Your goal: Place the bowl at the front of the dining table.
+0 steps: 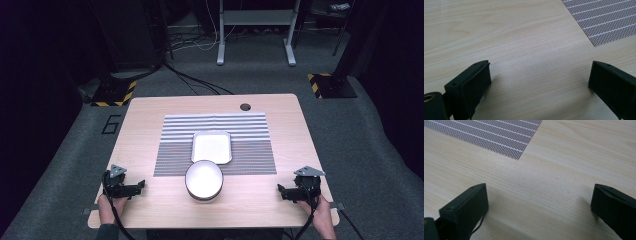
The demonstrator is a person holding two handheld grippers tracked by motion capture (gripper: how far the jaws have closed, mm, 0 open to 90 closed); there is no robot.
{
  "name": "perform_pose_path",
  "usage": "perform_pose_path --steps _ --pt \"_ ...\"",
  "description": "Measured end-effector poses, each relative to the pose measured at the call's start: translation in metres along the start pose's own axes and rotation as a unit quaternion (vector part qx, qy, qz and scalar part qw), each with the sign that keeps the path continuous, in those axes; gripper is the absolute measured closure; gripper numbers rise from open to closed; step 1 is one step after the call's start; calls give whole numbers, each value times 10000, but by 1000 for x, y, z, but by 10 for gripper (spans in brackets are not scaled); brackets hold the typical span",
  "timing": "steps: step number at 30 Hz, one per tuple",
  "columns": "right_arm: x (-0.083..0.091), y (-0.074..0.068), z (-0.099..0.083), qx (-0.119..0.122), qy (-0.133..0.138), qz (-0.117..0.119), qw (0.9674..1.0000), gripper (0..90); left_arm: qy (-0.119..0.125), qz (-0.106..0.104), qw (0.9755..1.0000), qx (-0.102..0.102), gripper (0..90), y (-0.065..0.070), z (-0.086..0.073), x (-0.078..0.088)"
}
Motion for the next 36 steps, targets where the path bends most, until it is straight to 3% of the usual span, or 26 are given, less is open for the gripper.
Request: perform_pose_path --steps 14,26,36 --pt "0 0 0 -33 -11 -19 10000 0 -10 -30 10000 -26 39 1 0 0" --pt "-2 1 2 11 -97 20 10000 0 -38 -146 9997 -168 40 0 -2 3" --pt "-2 3 3 -37 -172 -33 9998 0 -16 -79 9999 -80 36 -1 -4 4"
Point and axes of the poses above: each handheld gripper's, and its own axes: x roughly backward along the jaws, z roughly out of its top, y roughly to its right, the point moved 6 cm from there along -x, roughly forward along the jaws
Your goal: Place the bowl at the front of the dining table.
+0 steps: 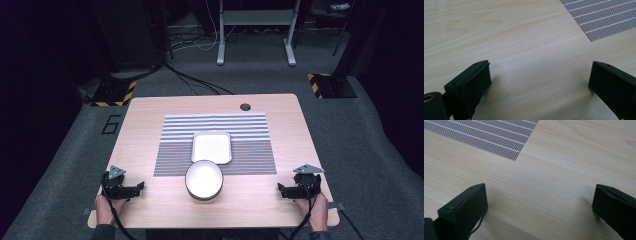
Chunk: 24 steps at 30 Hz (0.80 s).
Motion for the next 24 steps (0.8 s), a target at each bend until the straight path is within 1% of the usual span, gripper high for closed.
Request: perform_pose_path --steps 5,7,10,12,14,18,22,23,24 --pt "0 0 0 -30 -27 -13 10000 0 27 -47 9999 95 31 0 -1 2" --pt "1 0 0 -39 6 -21 10000 0 49 -81 9999 115 30 1 -2 3" --pt "2 -2 1 -92 51 32 9999 0 61 -128 9998 132 29 2 -1 4" --pt "3 -4 1 -85 78 81 9999 0 38 -141 9999 85 29 5 -1 6" --pt "4 -7 2 -74 89 62 9999 0 50 -163 9998 79 30 6 0 7" --pt "8 -13 6 -2 129 109 9999 0 107 -215 9997 71 29 11 3 10" --pt "13 -17 11 60 197 138 9997 0 129 -253 9996 7 30 14 6 13" --pt "15 -19 13 25 213 125 9997 0 152 -276 9995 3 30 15 6 13" --pt "17 -21 15 66 251 156 9995 0 186 -308 9994 3 30 18 8 14"
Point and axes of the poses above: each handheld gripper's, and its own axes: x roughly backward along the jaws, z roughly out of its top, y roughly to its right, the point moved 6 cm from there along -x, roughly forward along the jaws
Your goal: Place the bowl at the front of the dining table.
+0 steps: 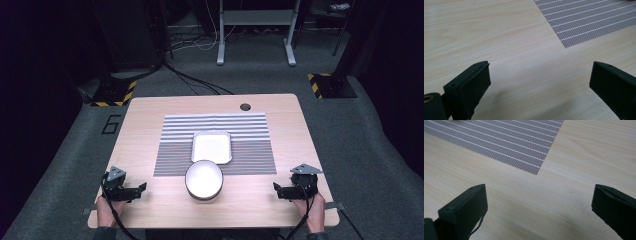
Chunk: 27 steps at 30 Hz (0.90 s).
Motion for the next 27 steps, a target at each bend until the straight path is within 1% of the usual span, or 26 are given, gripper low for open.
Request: perform_pose_path --steps 2,3,4,7,12,14,17,18,21,27 --pt "1 -1 1 38 0 16 10000 0 8 -34 10000 -6 30 2 1 0" --pt "1 -3 2 29 2 17 10000 0 -8 -42 10000 -40 30 3 1 0" --pt "2 -5 4 86 5 36 10000 0 -13 -50 10000 -69 30 4 2 0" --pt "3 -8 6 104 13 30 9999 0 34 -72 9999 -92 30 8 5 1" --pt "5 -12 9 185 15 76 9998 0 22 -125 9998 -182 31 13 8 2" --pt "5 -13 9 169 16 84 9998 0 33 -139 9997 -183 31 15 9 3" --pt "5 -16 10 172 0 99 9998 0 4 -146 9996 -242 32 18 9 4" --pt "5 -17 10 211 -18 118 9997 0 9 -156 9995 -258 32 18 10 4" --pt "5 -19 11 210 -24 127 9997 0 51 -189 9995 -257 32 22 12 5" --pt "7 -26 15 306 -1 177 9994 1 101 -225 9991 -345 36 29 18 6"
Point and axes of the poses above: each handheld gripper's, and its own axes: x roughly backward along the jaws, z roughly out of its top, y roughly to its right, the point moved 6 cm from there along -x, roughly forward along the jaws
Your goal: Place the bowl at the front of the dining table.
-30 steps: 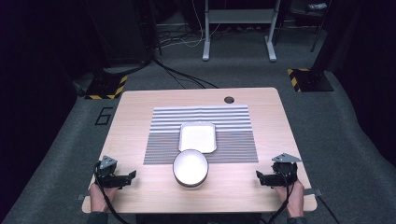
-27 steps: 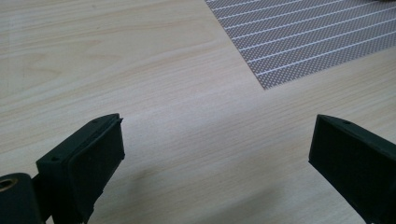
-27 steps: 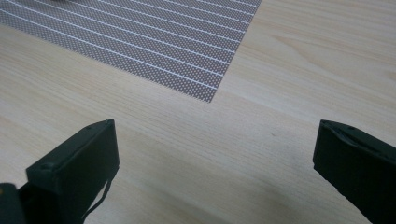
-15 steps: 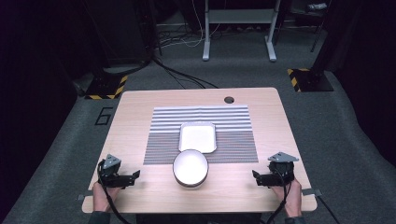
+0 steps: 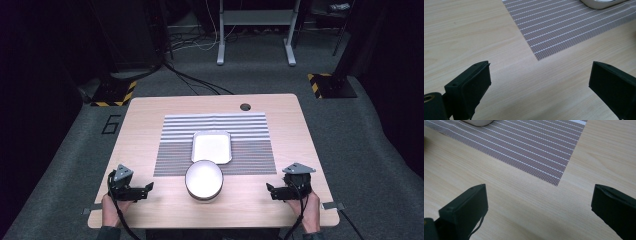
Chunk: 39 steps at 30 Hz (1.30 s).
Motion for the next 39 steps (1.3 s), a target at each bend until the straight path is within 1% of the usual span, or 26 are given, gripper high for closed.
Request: perform_pose_path --steps 1,4,5,6,7,8,9,12,13,16,18,19,20,21,23,25,26,27,29,32,33,35,38,39 --pt "0 -1 1 -20 -5 -5 10000 1 15 -11 10000 11 35 1 1 0" --pt "1 -4 3 52 18 12 10000 1 41 -60 10000 -31 35 5 4 1" --pt "2 -5 3 40 9 19 10000 1 43 -78 9999 -48 35 6 5 1" --pt "2 -6 4 67 2 39 10000 1 32 -104 9999 -59 35 7 5 0" --pt "2 -7 4 40 -6 41 10000 1 22 -109 9999 -66 35 8 6 -1" --pt "1 -8 5 96 1 62 9999 1 10 -118 9999 -87 35 9 7 -1" --pt "1 -9 6 73 -4 66 10000 1 8 -133 9999 -105 35 10 8 -1" --pt "0 -11 9 127 32 106 9999 2 33 -191 9998 -97 35 14 10 -2" --pt "0 -12 10 113 32 102 9999 2 10 -206 9997 -129 35 15 10 -3" --pt "0 -16 11 200 66 159 9997 7 -42 -232 9995 -196 34 17 12 -5" --pt "0 -18 12 190 44 187 9996 7 -19 -255 9995 -175 34 18 14 -6" --pt "2 -19 15 205 41 200 9996 7 -16 -282 9994 -180 34 19 16 -6" --pt "2 -19 15 205 41 200 9996 7 -4 -292 9994 -196 34 21 17 -5" --pt "3 -20 17 244 67 215 9994 6 0 -295 9992 -273 34 22 19 -4" --pt "6 -24 22 295 88 238 9992 6 121 -311 9991 -244 32 25 22 -1" --pt "11 -30 31 372 164 254 9989 6 188 -341 9990 -207 31 26 24 1" --pt "11 -30 31 372 164 254 9989 6 190 -328 9990 -223 31 26 25 2" --pt "12 -33 35 425 203 294 9985 6 168 -333 9991 -210 31 27 25 1" --pt "12 -35 36 431 208 323 9983 6 144 -389 9989 -200 31 27 25 0" --pt "8 -39 41 503 194 358 9979 7 119 -439 9987 -217 32 29 25 -1" --pt "7 -41 41 487 189 358 9980 7 109 -440 9987 -219 32 29 25 -2" --pt "4 -43 43 506 187 402 9977 7 104 -463 9987 -180 32 30 27 -1" --pt "3 -46 47 510 214 490 9973 9 117 -495 9984 -261 32 34 30 2" --pt "3 -48 49 551 213 483 9971 11 134 -500 9983 -270 34 35 31 2"
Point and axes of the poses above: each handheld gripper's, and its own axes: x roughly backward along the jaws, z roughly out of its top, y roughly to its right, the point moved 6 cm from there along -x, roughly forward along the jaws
